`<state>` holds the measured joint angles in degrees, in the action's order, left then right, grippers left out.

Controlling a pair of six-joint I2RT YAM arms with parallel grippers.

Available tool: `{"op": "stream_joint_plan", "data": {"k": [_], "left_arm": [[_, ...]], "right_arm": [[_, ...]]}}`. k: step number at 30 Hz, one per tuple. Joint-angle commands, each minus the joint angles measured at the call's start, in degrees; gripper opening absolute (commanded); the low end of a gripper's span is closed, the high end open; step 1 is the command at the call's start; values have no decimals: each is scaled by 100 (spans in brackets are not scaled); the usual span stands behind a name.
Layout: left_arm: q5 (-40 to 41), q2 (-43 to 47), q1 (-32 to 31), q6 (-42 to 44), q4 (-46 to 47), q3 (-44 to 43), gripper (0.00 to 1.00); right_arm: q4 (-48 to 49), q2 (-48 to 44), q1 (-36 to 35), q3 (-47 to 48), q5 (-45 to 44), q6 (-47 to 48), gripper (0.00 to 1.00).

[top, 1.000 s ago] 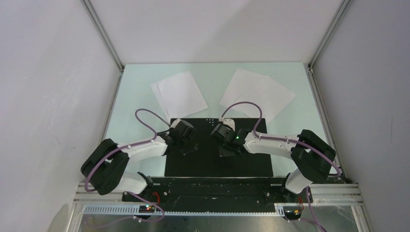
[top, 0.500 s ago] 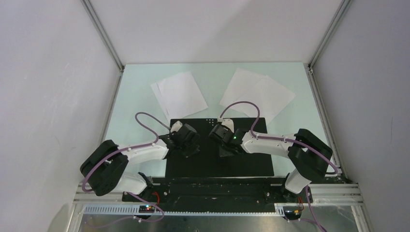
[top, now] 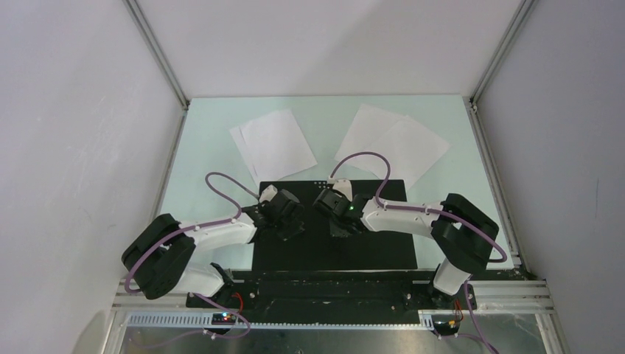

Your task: Put the files into the folder

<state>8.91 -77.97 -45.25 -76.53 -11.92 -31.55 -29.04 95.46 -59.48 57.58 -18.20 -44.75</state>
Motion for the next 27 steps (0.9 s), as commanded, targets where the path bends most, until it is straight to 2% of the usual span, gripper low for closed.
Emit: {"op": "stream_joint_plan", "data": {"k": [1,9,27], "left_arm": [[184,-89,-52,38,-398,216,0],[177,-130,-44,31,-398,213,0],[152,-227,-44,31,-391,206,0]], "right_arm": [[-225,131,-28,141,-296,-11,17],[-632,140,-241,310,-691,-78,17],[-601,458,-307,461,-619,-25,16]]}}
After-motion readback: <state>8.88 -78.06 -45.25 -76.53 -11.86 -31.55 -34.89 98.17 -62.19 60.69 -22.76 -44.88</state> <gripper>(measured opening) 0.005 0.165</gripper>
